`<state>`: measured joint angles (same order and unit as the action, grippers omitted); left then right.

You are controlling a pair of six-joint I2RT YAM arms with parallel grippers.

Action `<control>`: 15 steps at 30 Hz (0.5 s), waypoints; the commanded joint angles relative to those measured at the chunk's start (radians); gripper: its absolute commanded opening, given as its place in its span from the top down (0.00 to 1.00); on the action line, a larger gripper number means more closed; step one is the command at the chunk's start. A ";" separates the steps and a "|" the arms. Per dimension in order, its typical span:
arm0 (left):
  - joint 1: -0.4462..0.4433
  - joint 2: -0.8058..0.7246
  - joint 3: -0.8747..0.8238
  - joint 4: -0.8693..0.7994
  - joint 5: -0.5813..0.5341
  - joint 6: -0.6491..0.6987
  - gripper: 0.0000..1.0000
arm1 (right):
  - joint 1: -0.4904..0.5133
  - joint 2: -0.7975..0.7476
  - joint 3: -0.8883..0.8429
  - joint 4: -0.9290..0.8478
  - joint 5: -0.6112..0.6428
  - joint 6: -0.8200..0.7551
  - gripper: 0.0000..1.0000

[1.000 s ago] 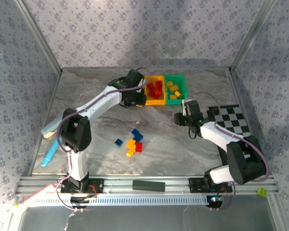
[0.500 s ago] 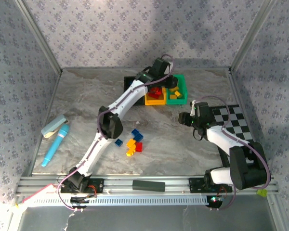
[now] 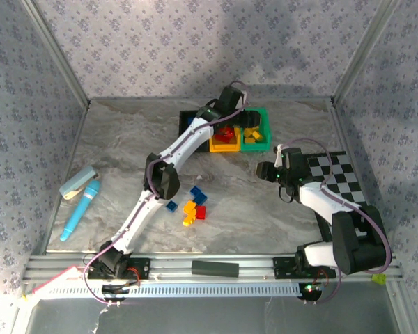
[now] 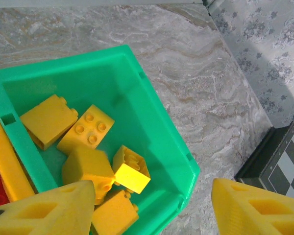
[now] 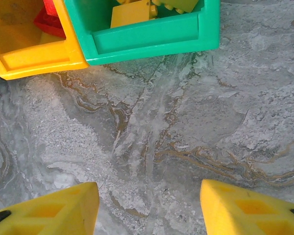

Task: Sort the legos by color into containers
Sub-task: Place the lego in the container.

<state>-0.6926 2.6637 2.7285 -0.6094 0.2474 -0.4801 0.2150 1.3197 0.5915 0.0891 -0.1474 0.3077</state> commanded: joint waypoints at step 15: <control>0.059 -0.845 -1.237 0.452 -0.111 0.057 0.35 | 0.232 0.147 0.124 -0.014 -0.128 -0.122 0.40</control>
<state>-0.6716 1.9026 1.6096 -0.3000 0.1665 -0.4065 0.4038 1.4338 0.6724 0.0853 -0.2329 0.2348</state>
